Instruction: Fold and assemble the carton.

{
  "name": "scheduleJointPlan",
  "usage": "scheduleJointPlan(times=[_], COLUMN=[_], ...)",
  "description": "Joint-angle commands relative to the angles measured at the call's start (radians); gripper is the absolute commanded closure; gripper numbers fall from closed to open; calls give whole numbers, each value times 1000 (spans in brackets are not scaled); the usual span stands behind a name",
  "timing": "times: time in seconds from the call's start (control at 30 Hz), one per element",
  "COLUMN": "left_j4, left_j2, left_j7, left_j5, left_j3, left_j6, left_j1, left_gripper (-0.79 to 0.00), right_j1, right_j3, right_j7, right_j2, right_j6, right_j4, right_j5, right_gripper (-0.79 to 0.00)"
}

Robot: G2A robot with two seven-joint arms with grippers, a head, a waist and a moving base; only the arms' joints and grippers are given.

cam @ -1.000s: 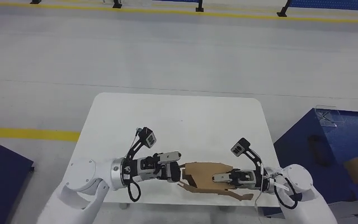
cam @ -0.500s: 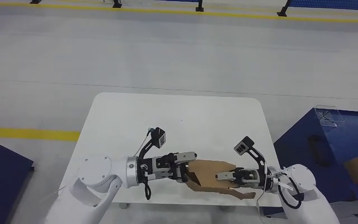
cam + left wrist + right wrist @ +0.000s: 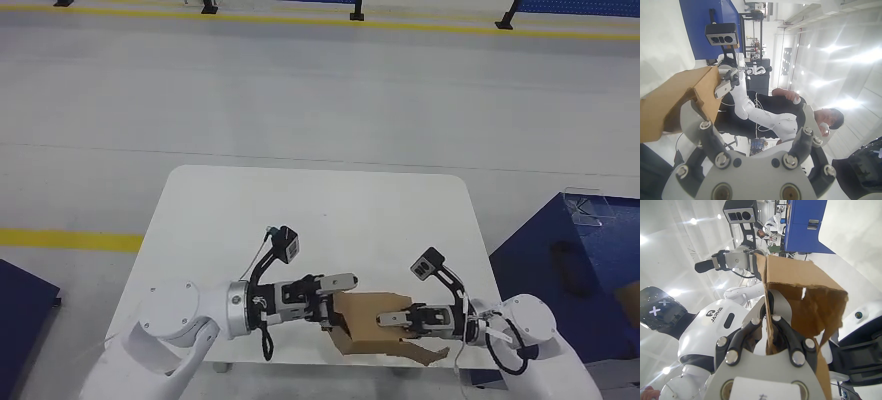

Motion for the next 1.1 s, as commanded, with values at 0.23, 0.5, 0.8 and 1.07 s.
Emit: scheduleJointPlan(times=[0.23, 0.5, 0.8, 1.07], left_j4=[5, -38, -34, -10], left_j2=[2, 13, 23, 15], left_j7=[-24, -50, -99, -81], left_j5=[-10, -124, -103, -78], left_j3=[16, -96, -91, -15], left_j6=[-5, -175, -140, -105], left_j1=[-4, 91, 118, 54], left_gripper=[-785, -785, -785, -785], right_j1=[8, 41, 76, 75], right_j3=[-16, 1, -20, -54], right_j7=[3, -39, 4, 15], right_j2=[2, -3, -5, -6], right_j6=[4, 73, 147, 123], right_j4=[8, 74, 111, 96], right_j5=[28, 212, 280, 248], right_gripper=[0, 0, 0, 0])
